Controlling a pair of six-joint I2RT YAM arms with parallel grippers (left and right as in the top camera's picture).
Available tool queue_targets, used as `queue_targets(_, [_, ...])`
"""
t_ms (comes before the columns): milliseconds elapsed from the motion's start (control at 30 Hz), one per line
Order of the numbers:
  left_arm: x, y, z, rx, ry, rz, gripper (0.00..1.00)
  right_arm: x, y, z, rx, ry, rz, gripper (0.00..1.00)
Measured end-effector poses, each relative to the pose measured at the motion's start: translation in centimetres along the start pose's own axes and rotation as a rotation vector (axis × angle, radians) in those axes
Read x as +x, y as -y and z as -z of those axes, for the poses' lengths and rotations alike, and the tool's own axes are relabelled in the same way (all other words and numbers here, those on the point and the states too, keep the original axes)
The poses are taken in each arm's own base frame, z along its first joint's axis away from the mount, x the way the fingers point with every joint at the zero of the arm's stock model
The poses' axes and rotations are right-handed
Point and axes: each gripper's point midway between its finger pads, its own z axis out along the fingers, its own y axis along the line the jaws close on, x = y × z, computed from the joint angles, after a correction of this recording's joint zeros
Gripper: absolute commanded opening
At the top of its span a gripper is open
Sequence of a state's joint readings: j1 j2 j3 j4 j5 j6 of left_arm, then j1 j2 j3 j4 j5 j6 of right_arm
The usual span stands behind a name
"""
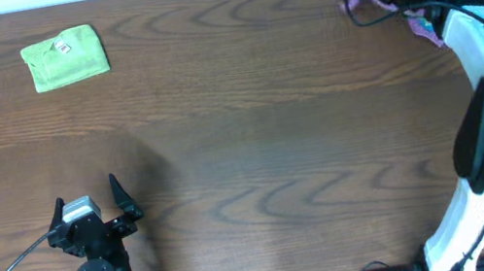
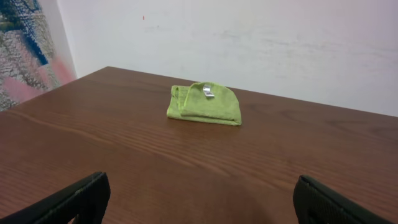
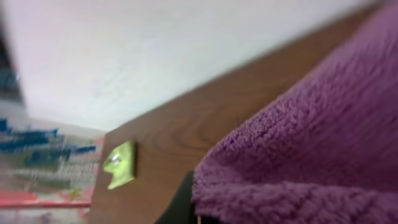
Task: Fold the cloth
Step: 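Grasp the pink cloth with the right gripper and lift it, then carry the pink cloth left to the table center with the right gripper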
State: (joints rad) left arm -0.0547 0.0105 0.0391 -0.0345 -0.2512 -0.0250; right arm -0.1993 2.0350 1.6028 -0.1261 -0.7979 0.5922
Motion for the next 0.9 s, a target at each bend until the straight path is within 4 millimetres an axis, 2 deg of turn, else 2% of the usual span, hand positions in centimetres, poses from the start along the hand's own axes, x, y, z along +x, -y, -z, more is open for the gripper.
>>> queue_targets(100, [0.0,0.0,0.0,0.0,0.0,0.0,0.95,-0.8,-4.6,2.6,-0.034,0.023,0.073,0.02])
queue_targets(167, [0.0,0.0,0.0,0.0,0.0,0.0,0.95,-0.6,-6.6,4.2,-0.036,0.018,0.098,0.01])
queue_targets(233, [0.0,0.0,0.0,0.0,0.0,0.0,0.95,0.4,-8.5,5.9,-0.029,-0.007,0.117,0.02])
queue_targets(300, [0.0,0.0,0.0,0.0,0.0,0.0,0.95,1.9,-9.6,6.7,-0.017,-0.053,0.127,0.02])
queue_targets(433, [0.0,0.0,0.0,0.0,0.001,0.0,0.95,5.7,-10.9,6.4,-0.007,-0.167,0.133,0.02])
queue_targets(600, [0.0,0.0,0.0,0.0,0.001,0.0,0.96,11.4,-13.0,4.7,-0.029,-0.335,0.185,0.02])
queue_targets(733, [0.0,0.0,0.0,0.0,0.0,0.0,0.95,15.5,-15.8,3.3,-0.086,-0.433,0.277,0.02])
queue_targets(900, [0.0,0.0,0.0,0.0,0.001,0.0,0.95,19.3,-18.7,2.2,-0.15,-0.509,0.358,0.02])
